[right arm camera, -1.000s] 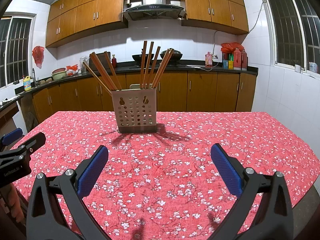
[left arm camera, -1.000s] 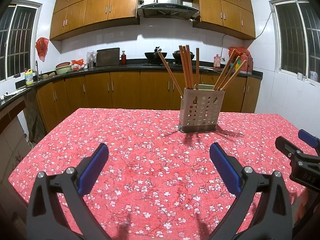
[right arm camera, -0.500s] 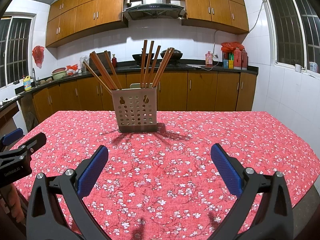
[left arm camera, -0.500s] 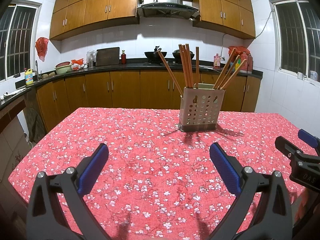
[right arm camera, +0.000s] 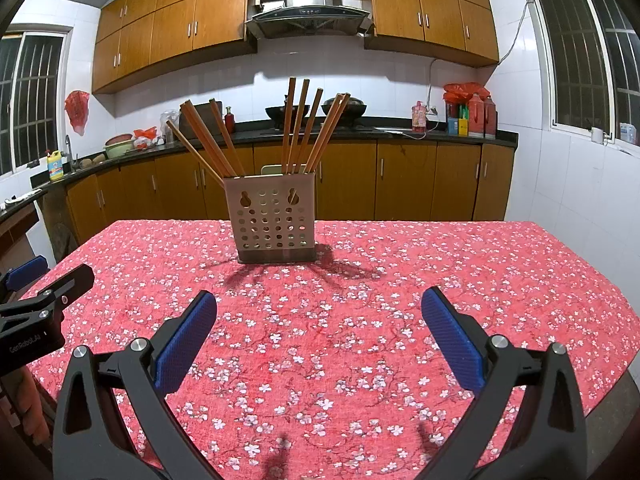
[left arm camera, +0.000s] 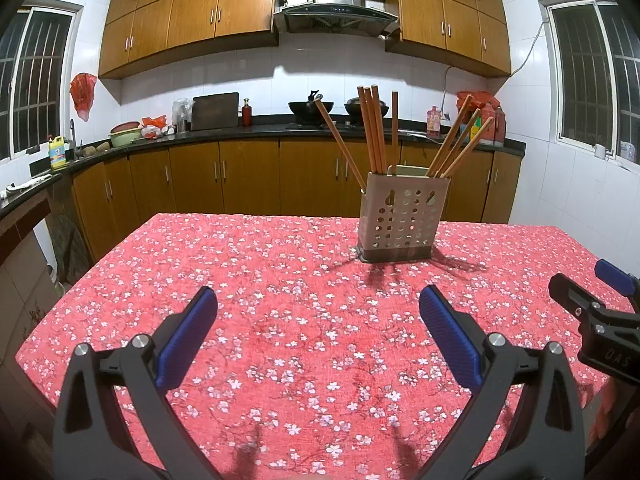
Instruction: Organize utensils
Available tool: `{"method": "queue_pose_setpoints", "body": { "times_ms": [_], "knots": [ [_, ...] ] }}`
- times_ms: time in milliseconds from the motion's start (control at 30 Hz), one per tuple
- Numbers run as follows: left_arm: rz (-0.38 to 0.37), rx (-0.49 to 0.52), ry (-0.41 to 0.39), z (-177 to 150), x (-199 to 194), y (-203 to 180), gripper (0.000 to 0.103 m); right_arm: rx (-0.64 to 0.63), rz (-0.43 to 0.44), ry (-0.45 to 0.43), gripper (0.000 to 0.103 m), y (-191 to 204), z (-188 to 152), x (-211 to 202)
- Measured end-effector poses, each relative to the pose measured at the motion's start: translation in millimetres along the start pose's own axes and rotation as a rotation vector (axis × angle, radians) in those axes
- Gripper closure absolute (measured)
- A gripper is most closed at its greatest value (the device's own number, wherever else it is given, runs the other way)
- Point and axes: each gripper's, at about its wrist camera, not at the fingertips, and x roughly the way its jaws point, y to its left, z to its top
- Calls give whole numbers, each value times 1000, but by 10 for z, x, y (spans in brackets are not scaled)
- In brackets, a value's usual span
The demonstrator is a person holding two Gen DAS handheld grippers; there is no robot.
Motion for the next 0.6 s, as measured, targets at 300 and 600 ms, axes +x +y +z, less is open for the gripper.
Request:
{"method": "queue_pose_setpoints", "body": {
  "times_ms": [300, 600],
  "knots": [
    [2, -3, 1, 12, 8, 25, 4, 1, 2, 2, 2, -1, 8, 11],
    [0, -9, 11, 29, 17, 42, 4, 1, 2, 2, 2, -3, 13, 16]
  ]
}}
